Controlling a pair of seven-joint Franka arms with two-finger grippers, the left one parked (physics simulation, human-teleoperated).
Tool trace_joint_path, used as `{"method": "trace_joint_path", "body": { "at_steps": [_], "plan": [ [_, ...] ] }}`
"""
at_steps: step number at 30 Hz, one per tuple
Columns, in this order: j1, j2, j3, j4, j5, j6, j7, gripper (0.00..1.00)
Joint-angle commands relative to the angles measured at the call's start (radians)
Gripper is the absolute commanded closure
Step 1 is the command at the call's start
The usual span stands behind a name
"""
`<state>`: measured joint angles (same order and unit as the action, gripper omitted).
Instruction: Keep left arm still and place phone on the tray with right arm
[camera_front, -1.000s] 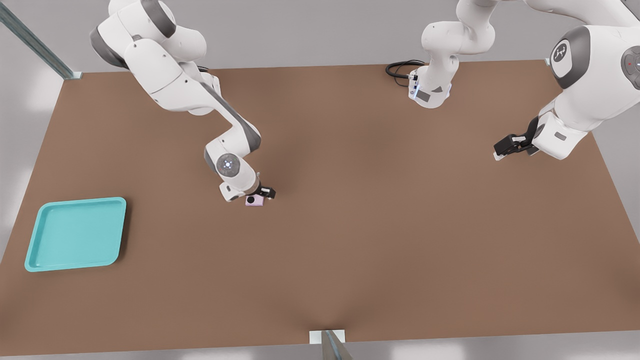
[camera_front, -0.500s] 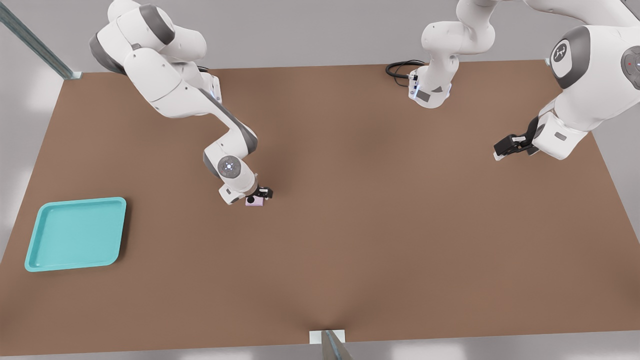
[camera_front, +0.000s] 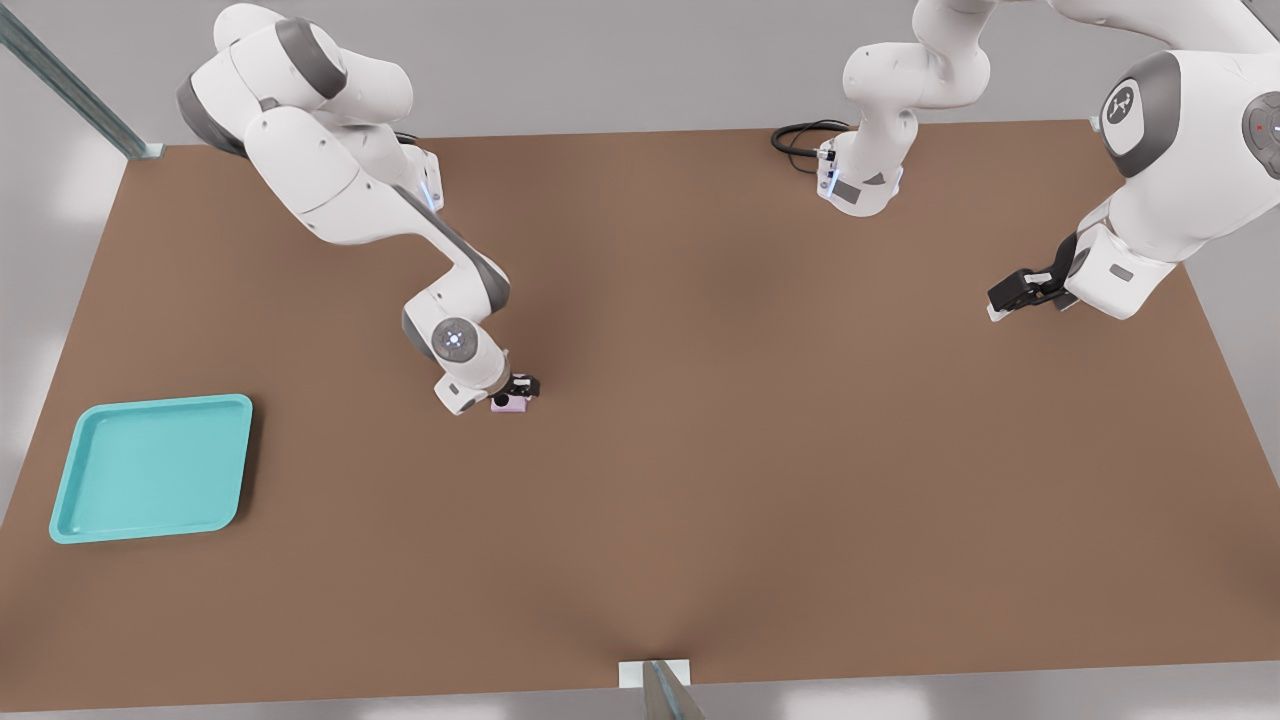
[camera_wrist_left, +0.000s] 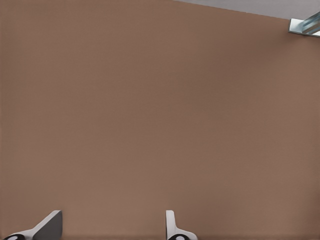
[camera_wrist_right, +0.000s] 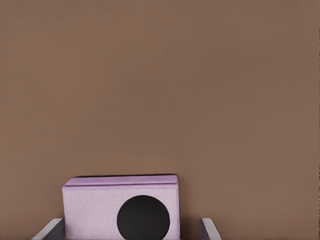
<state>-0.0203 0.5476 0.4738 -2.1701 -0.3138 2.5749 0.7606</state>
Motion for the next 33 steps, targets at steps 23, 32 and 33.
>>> {"method": "trace_joint_path", "body": {
  "at_steps": [23,32,33],
  "plan": [
    [-0.371,-0.180,-0.115,0.072,-0.013,-0.108,-0.719,0.29],
    [-0.751,0.118,-0.118,0.412,-0.013,-0.104,-1.350,0.29],
    [-0.773,0.136,-0.116,0.412,-0.013,-0.101,-1.374,0.28]
  ]
}}
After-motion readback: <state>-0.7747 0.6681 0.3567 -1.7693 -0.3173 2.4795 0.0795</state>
